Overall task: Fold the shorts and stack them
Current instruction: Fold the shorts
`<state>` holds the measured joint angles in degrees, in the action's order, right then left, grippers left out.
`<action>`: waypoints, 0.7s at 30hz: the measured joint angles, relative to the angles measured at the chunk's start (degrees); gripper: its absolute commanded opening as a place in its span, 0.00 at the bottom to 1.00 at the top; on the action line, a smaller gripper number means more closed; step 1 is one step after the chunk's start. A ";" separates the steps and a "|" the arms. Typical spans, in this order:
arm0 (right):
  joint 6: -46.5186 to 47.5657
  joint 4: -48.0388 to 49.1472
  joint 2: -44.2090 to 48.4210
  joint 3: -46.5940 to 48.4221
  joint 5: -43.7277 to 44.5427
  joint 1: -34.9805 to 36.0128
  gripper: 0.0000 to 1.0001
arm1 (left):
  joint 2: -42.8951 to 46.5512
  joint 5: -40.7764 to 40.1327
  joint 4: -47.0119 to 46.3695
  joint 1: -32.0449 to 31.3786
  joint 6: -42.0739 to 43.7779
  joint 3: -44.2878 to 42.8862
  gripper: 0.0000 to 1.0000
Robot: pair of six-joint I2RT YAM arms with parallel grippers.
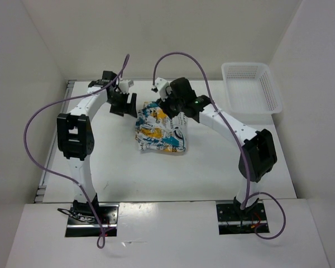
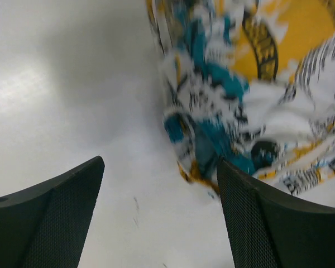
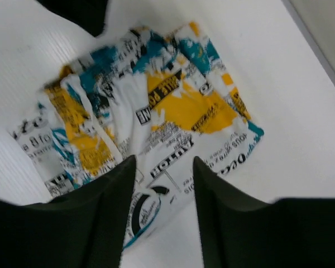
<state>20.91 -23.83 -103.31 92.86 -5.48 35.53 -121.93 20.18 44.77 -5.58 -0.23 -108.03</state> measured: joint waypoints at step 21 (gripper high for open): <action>-4.15 3.98 5.57 -21.33 3.93 -4.63 0.35 | 15.41 5.42 -4.35 -6.12 -0.02 25.55 0.91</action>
<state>16.75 -19.86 -97.73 71.53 -1.54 30.89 -106.52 25.61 40.42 -11.70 -0.25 -82.48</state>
